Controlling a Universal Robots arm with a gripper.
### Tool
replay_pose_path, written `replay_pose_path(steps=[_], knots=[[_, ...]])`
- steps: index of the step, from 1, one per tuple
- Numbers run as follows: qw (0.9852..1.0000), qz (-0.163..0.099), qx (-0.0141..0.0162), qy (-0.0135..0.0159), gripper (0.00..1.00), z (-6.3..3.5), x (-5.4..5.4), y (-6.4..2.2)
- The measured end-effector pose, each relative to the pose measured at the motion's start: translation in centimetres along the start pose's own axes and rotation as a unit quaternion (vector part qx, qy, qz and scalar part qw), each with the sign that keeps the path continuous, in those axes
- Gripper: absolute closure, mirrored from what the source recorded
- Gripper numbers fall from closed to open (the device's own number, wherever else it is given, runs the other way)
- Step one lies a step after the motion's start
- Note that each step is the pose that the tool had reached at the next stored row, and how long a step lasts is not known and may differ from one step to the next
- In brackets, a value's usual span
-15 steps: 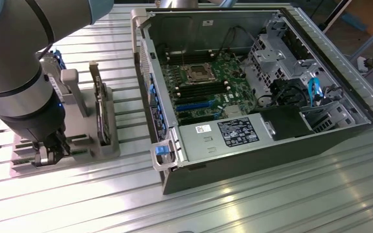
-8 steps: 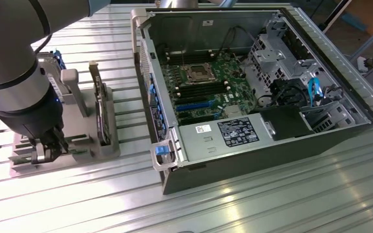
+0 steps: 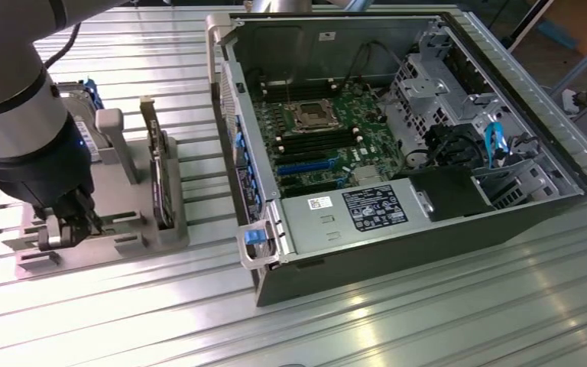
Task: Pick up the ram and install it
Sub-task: 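Pick up the ram and move it above insertion slot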
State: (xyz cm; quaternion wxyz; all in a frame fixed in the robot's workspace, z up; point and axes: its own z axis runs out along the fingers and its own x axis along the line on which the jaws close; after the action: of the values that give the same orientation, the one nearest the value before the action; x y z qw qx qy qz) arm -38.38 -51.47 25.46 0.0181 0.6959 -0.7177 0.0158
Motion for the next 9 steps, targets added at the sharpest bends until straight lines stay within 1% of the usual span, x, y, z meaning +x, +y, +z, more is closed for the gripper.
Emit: replay_pose_path(steps=[4, 9], knots=[[1.0000, 0.000, 0.0000, 0.0000, 0.88, -1.37, 0.1, 0.00], [1.0000, 0.000, 0.0000, 0.0000, 0.88, -2.61, 0.1, -0.02]])
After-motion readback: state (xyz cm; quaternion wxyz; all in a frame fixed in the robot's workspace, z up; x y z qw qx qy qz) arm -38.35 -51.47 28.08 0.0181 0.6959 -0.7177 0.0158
